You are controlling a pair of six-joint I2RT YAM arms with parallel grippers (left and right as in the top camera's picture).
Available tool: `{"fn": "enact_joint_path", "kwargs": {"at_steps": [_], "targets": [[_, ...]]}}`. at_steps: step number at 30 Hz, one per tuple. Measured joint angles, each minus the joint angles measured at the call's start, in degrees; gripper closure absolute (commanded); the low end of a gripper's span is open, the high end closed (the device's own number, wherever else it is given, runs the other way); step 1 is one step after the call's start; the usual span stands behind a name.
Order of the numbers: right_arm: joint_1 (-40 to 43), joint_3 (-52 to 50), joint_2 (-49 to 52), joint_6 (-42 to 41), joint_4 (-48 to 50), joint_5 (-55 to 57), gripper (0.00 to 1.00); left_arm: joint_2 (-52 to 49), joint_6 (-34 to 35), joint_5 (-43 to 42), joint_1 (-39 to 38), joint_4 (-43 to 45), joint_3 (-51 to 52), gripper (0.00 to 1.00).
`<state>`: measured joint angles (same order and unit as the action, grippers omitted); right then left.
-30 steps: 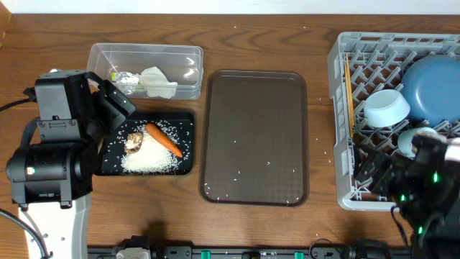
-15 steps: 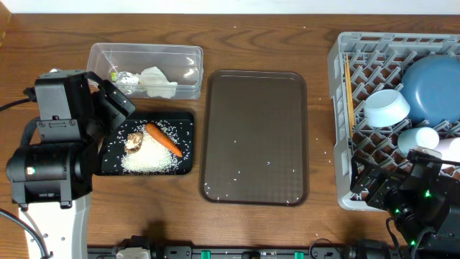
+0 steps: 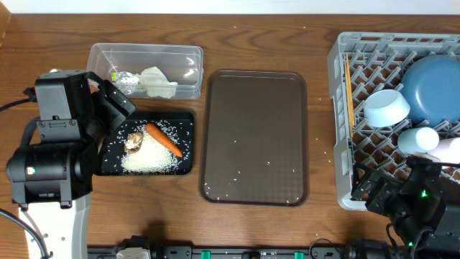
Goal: Sort waste into correct bins and load items into the dishwasher rack
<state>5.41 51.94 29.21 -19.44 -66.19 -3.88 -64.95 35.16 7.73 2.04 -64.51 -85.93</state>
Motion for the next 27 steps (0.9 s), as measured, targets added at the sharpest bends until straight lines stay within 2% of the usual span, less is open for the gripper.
{"fn": "enact_joint_path", "kwargs": {"at_steps": [4,7,12,19,23,27], "targets": [[-1.7,-0.2,-0.9,0.1,-1.7,3.1,0.01,0.0,0.0,0.0,0.0,0.0,0.0,0.02],[-2.8,-1.4,-2.3,0.9,1.2,5.1,0.01,0.0,0.0,0.0,0.0,0.0,0.0,0.02],[-6.0,-9.2,-6.7,3.7,15.6,6.3,0.01,0.0,0.0,0.0,0.0,0.0,0.0,0.02],[-9.0,-32.1,-17.7,5.1,42.5,4.9,0.01,0.0,0.0,0.0,0.0,0.0,0.0,0.02],[-9.0,-41.1,-21.5,5.3,51.9,4.0,0.01,0.0,0.0,0.0,0.0,0.0,0.0,0.02],[-9.0,-46.1,-25.4,5.4,54.6,3.5,0.01,0.0,0.0,0.0,0.0,0.0,0.0,0.02]]}}
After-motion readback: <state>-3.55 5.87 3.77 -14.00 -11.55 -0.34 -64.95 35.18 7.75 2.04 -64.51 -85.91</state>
